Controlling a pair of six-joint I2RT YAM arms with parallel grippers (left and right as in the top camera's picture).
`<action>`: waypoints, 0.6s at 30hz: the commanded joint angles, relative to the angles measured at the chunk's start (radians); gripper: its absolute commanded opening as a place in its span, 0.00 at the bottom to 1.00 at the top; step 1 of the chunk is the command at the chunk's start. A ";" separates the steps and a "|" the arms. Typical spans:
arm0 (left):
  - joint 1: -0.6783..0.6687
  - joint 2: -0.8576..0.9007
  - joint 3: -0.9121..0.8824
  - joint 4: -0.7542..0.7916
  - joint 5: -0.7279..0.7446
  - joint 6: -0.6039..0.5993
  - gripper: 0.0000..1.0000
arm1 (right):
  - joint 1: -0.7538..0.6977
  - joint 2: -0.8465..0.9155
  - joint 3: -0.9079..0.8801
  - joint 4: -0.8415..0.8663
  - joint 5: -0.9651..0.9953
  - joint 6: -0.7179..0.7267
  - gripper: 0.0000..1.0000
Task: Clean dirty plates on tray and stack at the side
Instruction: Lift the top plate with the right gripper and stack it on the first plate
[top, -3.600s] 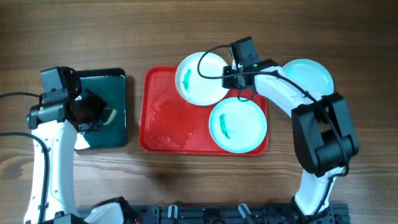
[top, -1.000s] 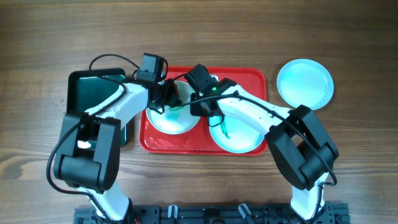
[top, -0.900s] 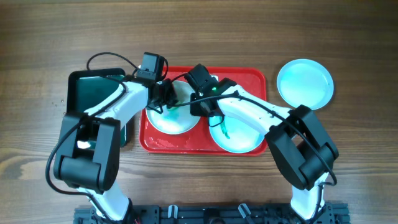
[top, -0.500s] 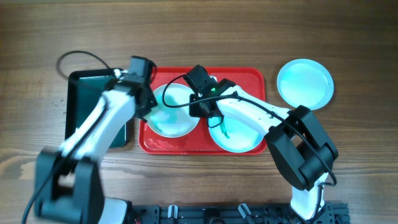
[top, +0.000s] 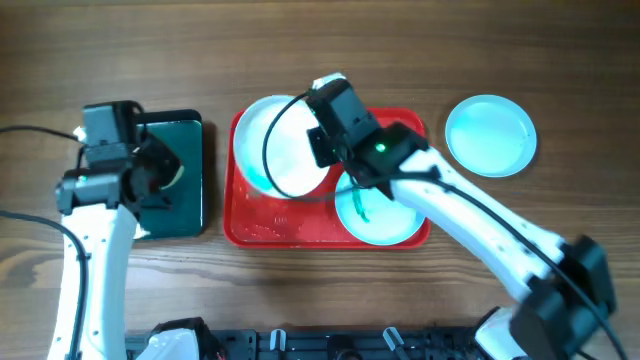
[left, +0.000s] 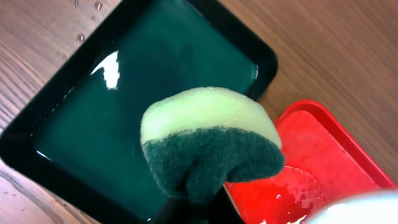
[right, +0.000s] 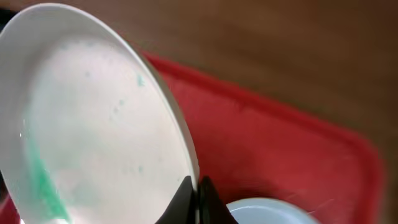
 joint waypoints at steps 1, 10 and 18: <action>0.045 0.021 -0.003 0.000 0.098 -0.010 0.04 | 0.072 -0.074 0.021 0.005 0.331 -0.227 0.04; 0.046 0.043 -0.003 0.000 0.100 -0.010 0.04 | 0.314 -0.079 0.021 0.391 1.004 -0.998 0.04; 0.046 0.043 -0.003 0.000 0.100 -0.010 0.04 | 0.385 -0.076 0.020 0.638 1.108 -1.212 0.04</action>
